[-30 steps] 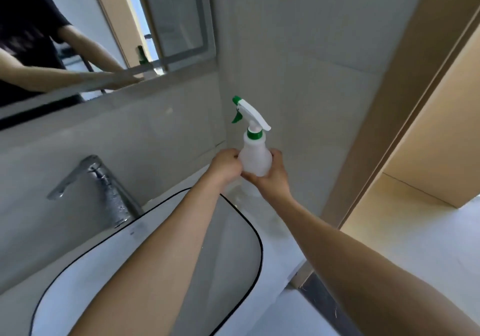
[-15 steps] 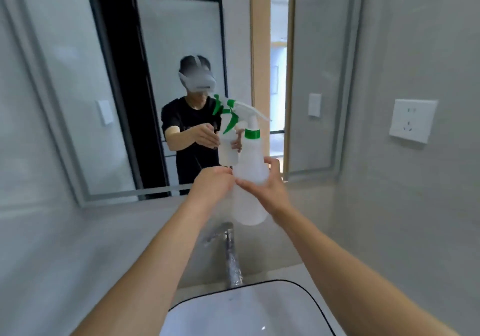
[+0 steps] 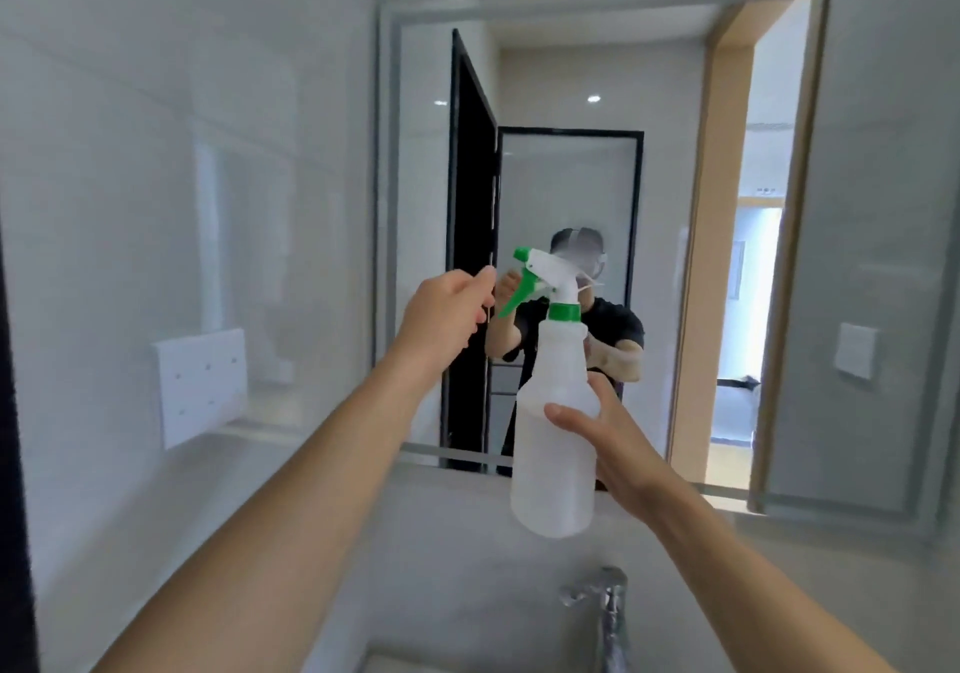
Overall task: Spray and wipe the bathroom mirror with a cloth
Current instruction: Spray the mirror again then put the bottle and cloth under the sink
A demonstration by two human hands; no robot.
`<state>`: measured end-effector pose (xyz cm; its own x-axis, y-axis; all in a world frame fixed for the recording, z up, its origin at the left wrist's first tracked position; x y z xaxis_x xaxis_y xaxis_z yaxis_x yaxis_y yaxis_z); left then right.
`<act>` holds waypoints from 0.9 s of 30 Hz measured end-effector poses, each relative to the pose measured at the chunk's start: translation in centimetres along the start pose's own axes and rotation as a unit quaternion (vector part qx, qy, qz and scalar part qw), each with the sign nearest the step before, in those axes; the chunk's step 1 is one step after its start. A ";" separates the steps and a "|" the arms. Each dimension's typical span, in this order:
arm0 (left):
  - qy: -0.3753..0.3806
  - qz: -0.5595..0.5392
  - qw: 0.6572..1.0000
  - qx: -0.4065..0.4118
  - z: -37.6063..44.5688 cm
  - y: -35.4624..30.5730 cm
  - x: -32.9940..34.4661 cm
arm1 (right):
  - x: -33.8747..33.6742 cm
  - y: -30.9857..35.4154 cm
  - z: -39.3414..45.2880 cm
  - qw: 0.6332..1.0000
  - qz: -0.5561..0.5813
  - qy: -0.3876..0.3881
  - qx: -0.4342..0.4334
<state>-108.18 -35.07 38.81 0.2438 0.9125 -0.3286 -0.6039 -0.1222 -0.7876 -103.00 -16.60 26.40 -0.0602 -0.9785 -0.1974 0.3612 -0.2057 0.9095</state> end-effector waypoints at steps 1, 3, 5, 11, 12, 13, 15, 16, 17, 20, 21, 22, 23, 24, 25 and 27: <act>0.006 -0.002 1.000 0.004 0.4 -1.5 -0.3 | 0.3 0.2 0.0 1.000 -0.001 0.009 -0.002; 0.020 0.003 1.000 0.002 1.1 -3.5 -0.6 | 0.7 0.4 -0.2 1.000 -0.004 0.023 -0.002; 0.041 0.024 0.999 0.008 1.7 -4.4 -0.3 | 0.6 0.4 -0.5 1.000 -0.009 0.028 0.001; 0.106 0.068 0.991 0.035 2.8 -4.5 1.4 | -0.3 0.2 -1.5 1.000 -0.012 0.019 0.009; 0.110 0.082 0.990 0.030 2.9 -4.3 1.6 | -0.5 0.2 -1.7 1.000 -0.014 0.016 0.011; 0.113 0.093 0.989 0.027 3.0 -4.2 1.8 | -0.8 0.1 -1.8 1.000 -0.016 0.012 0.012; 0.127 0.083 0.988 0.030 2.9 -4.3 2.3 | -1.2 0.1 -2.0 1.000 -0.019 0.006 0.014; 0.135 0.073 0.988 0.036 2.9 -4.5 2.6 | -1.4 0.1 -2.2 1.000 -0.020 0.004 0.015; 0.141 0.066 0.987 0.042 3.0 -4.6 2.7 | -1.6 0.1 -2.3 1.000 -0.020 0.003 0.016; 0.165 0.048 0.984 0.051 3.1 -4.9 3.3 | -1.8 0.1 -2.5 1.000 -0.019 0.004 0.019; 0.172 0.043 0.982 0.058 3.2 -5.0 3.5 | -1.8 0.1 -2.6 1.000 -0.018 0.004 0.020; 0.175 0.044 0.981 0.066 3.2 -5.2 3.6 | -1.9 0.1 -2.7 1.000 -0.017 0.003 0.021; 0.175 0.048 0.981 0.073 3.2 -5.3 3.6 | -2.0 0.1 -2.8 1.000 -0.014 0.002 0.022; 0.173 0.052 0.981 0.077 3.1 -5.4 3.6 | -2.1 0.2 -2.9 1.000 -0.011 0.001 0.023; 0.170 0.051 0.981 0.078 3.2 -5.4 3.6 | -2.2 0.2 -2.9 1.000 -0.009 -0.001 0.023; 0.168 0.031 0.983 0.066 3.1 -5.2 3.7 | -2.4 0.2 -3.0 1.000 -0.012 -0.005 0.025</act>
<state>-106.50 -29.82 43.36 0.4270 0.7215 -0.5451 -0.7130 -0.1021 -0.6937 -99.97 -14.25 25.97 -0.0779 -0.9732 -0.2162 0.3123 -0.2297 0.9218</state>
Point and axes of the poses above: each hand's wrist, its own z-axis towards the middle knuckle, its own x-axis out of the palm, y = z × x, the point moved 10 cm from there along z, towards the middle knuckle, and after that the axes turned 10 degrees about y, right-handed, at the moved point
